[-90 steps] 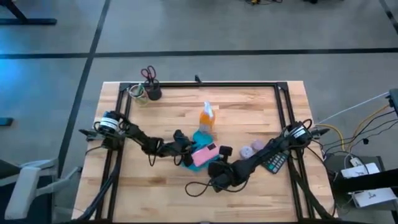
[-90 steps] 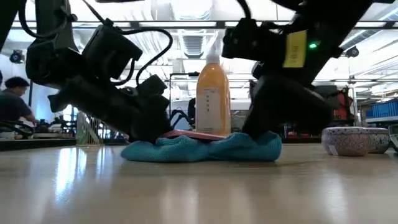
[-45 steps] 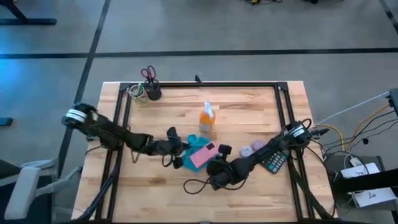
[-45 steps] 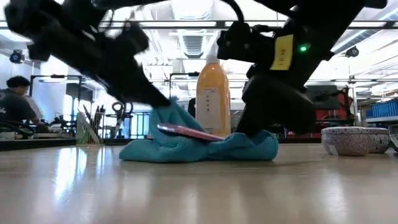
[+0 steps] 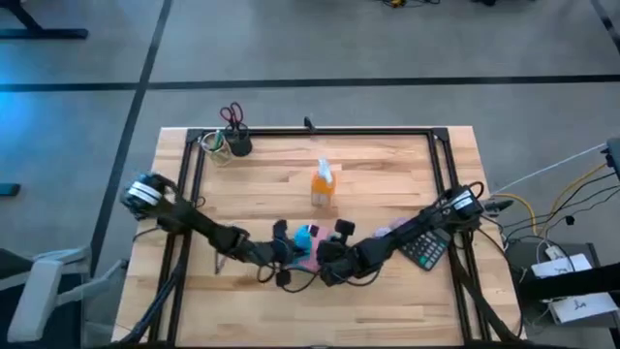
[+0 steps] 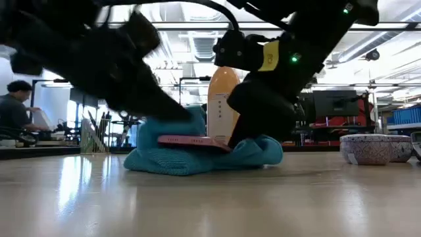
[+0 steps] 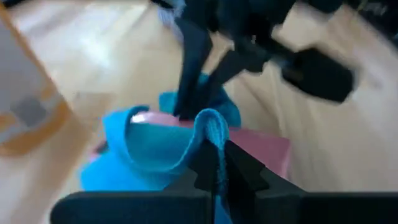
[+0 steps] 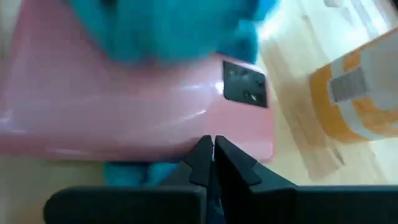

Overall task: Apply microfiber cloth
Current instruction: Wipe the front and back of the cellphone using the blue microfiber cloth

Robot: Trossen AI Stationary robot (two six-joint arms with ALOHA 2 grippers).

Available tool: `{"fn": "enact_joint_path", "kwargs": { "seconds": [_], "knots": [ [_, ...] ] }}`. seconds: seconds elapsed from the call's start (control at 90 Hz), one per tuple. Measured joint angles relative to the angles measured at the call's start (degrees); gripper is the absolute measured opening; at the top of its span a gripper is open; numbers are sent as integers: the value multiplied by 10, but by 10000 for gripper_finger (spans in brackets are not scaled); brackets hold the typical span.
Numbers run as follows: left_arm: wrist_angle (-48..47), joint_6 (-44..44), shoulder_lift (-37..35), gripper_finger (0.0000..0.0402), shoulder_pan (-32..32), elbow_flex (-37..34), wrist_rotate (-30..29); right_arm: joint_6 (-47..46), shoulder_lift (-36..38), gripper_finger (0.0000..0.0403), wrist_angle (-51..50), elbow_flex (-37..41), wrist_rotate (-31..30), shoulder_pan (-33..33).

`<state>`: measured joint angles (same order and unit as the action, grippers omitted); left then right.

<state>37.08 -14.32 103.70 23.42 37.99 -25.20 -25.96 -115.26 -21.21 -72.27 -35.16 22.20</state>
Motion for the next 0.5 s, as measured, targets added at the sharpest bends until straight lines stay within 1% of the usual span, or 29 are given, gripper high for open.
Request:
{"fn": "enact_joint_path", "kwargs": {
  "seconds": [0.144,0.256,0.333,0.5],
  "knots": [
    [-15,19,62,0,-1,61,40,26,0,0,40,2,25,-5],
    [-63,18,81,0,-1,94,43,35,0,0,47,2,31,-6],
    [-92,14,80,0,-1,100,43,35,0,0,46,2,25,-9],
    [-105,7,65,0,2,87,47,42,2,0,32,2,21,-16]
  ]
}}
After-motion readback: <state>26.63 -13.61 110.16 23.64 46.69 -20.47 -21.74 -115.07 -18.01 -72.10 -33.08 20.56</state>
